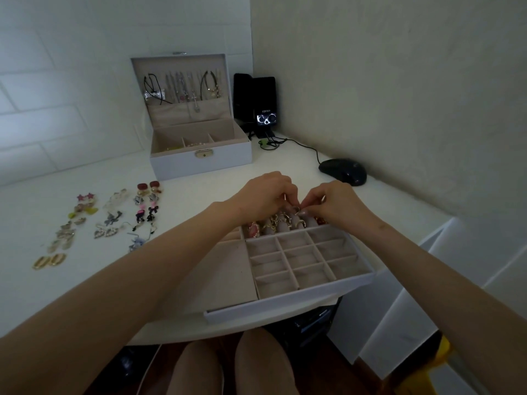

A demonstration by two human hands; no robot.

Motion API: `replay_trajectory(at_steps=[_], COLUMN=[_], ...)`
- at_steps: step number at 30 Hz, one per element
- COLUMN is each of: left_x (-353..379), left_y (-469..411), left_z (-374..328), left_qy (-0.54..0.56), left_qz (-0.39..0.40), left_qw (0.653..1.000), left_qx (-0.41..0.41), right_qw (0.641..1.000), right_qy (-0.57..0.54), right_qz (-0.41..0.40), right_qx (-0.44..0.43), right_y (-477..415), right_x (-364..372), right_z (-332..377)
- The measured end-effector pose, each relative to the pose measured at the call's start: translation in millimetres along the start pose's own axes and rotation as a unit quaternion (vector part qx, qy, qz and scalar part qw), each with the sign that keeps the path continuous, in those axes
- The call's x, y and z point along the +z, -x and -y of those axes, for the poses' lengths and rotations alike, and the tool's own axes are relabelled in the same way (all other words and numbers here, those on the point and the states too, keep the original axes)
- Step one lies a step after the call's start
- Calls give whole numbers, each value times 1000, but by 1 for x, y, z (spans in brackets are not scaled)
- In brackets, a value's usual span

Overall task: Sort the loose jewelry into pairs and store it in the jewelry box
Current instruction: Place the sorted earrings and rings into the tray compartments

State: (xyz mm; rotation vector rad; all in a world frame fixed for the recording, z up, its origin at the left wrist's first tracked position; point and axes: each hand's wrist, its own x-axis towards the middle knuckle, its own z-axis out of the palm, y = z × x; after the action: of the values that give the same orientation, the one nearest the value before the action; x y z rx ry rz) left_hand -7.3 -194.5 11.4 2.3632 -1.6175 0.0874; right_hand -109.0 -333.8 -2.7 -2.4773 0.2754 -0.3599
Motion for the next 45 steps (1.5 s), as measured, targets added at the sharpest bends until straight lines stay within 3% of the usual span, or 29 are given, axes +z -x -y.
replay_trajectory(at_steps=[6,16,23,39,45], left_x=[0,1,3,7,2], left_y=[1,-2,-1,-2,2], left_z=[1,-2,2,3,-2], left_qy=[-12,169,169,173,290], left_qz=[-10,-66,-70,-62,-76], left_qw=[1000,983,983,983,952], left_qx=[18,-5,-14,-13,-54], right_qw=[1000,992,982,990,997], right_qy=[2,-117,-165,-132,-76], right_qz=[27,28,53,43,7], right_qx=[1,37,74,20,-24], right_y=[-2,-2,-2,-1,-1], right_x=[-2,-12,-14,-9,-4], right_z=[1,-2,-3,2,1])
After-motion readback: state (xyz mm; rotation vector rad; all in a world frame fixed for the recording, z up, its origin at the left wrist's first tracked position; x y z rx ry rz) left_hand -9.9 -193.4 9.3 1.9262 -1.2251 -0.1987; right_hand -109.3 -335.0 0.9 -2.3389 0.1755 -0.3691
